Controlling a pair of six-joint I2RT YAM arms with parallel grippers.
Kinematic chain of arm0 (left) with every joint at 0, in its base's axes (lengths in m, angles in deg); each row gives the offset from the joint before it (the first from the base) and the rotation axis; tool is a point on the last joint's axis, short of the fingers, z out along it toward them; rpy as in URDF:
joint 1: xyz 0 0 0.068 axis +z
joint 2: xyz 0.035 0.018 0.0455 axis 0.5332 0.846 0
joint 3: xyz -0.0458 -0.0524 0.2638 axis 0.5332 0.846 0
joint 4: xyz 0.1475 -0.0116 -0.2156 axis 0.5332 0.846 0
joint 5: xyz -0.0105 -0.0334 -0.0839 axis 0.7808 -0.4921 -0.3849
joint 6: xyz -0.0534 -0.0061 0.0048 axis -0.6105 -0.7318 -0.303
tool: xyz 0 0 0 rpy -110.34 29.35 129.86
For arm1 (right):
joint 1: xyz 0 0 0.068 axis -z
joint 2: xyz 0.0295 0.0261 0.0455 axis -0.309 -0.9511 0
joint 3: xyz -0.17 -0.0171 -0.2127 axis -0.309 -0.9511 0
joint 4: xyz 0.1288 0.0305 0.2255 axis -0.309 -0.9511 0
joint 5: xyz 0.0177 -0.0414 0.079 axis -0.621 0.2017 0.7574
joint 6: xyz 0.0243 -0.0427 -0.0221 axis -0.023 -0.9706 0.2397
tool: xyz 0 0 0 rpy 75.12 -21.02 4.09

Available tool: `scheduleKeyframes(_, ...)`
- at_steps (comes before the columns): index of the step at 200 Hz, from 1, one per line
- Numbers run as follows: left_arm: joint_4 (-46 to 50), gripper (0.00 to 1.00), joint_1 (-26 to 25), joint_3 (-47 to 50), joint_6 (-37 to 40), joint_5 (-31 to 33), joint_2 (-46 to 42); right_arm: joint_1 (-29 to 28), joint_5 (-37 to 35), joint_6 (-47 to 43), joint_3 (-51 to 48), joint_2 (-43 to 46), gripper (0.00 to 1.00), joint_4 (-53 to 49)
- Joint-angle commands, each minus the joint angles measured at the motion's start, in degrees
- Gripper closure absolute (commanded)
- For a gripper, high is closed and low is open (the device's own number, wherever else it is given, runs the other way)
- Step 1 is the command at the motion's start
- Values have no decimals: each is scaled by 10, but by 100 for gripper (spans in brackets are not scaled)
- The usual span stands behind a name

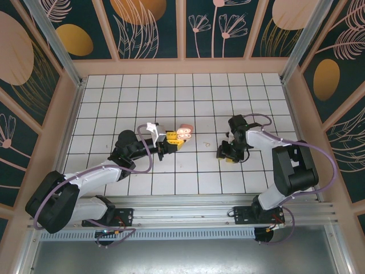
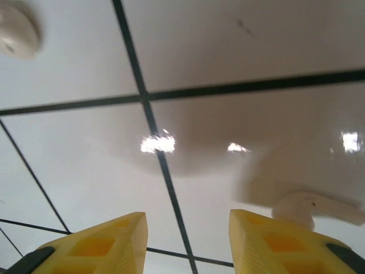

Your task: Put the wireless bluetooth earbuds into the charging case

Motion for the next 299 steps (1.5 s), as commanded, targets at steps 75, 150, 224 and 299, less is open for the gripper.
scheduleKeyframes(75, -2, 86, -3, -11, 8, 2, -8, 49, -54, -68, 41, -11, 51, -27)
scheduleKeyframes(150, -23, 86, -3, -13, -3, -1, 2, 53, -42, -60, 19, -38, 50, -32)
scheduleKeyframes(224, -25, 86, -3, -15, -9, -3, 5, 38, -40, -41, -4, -16, 48, -65)
scheduleKeyframes(299, -15, 86, -3, -18, -4, -3, -4, 26, -123, -30, 49, 2, 53, -124)
